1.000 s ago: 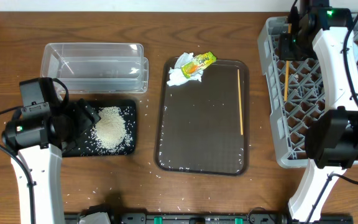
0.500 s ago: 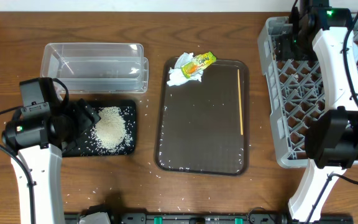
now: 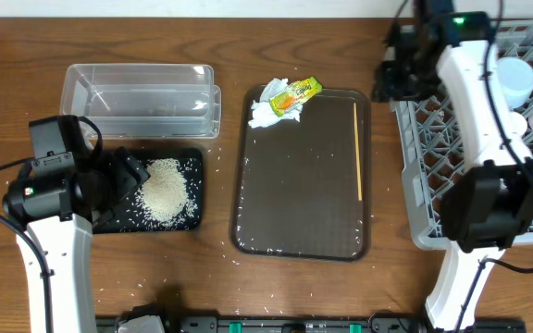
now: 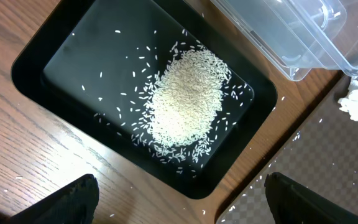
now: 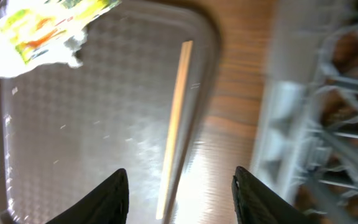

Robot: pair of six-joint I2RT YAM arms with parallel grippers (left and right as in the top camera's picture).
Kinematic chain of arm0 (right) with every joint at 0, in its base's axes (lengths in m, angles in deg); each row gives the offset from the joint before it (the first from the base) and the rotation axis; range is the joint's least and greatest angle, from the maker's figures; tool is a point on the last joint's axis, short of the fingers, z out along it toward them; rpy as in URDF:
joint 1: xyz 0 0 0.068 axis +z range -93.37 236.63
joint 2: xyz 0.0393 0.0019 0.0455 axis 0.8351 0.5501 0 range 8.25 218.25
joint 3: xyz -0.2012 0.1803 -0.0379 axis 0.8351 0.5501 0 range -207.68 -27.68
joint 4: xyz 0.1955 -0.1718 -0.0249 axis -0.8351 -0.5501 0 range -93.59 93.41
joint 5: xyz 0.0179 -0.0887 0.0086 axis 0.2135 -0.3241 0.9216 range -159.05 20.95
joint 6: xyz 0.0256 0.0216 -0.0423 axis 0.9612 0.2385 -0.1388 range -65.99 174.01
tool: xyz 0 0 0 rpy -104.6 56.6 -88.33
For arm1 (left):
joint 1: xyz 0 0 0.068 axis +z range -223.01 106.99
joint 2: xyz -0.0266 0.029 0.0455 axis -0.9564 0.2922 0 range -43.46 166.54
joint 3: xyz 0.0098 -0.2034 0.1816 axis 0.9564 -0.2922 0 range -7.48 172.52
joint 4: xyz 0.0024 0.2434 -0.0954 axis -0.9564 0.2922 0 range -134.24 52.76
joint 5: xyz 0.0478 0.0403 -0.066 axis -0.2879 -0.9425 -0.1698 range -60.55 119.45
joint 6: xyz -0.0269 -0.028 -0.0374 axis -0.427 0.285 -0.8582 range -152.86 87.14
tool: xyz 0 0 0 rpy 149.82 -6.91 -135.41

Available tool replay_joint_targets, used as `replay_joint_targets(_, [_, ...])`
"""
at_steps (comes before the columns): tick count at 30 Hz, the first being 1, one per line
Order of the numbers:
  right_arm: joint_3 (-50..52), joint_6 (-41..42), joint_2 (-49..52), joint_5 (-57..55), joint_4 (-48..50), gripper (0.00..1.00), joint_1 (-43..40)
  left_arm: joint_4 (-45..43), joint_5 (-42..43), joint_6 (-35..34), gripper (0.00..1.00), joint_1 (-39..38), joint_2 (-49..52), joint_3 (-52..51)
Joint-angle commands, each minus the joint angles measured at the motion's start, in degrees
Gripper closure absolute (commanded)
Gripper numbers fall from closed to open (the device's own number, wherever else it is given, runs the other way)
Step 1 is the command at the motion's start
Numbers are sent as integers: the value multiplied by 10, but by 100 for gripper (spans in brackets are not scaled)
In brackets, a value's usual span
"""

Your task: Sort waste into correct bins and load items into the dishwasher rack

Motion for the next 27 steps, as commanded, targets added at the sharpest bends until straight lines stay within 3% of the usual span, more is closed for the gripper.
replay_joint_targets(1, [27, 53, 3, -33, 5, 54, 34, 2, -1, 1, 12, 3, 0, 7])
replay_joint_targets(9, [166, 108, 3, -55, 139, 60, 99, 2, -1, 1, 12, 3, 0, 7])
replay_joint_targets(15, [251, 178, 3, -156, 217, 60, 126, 2, -1, 1, 12, 3, 0, 7])
replay_joint_targets(27, [266, 181, 3, -167, 250, 58, 127, 2, -1, 1, 12, 3, 0, 7])
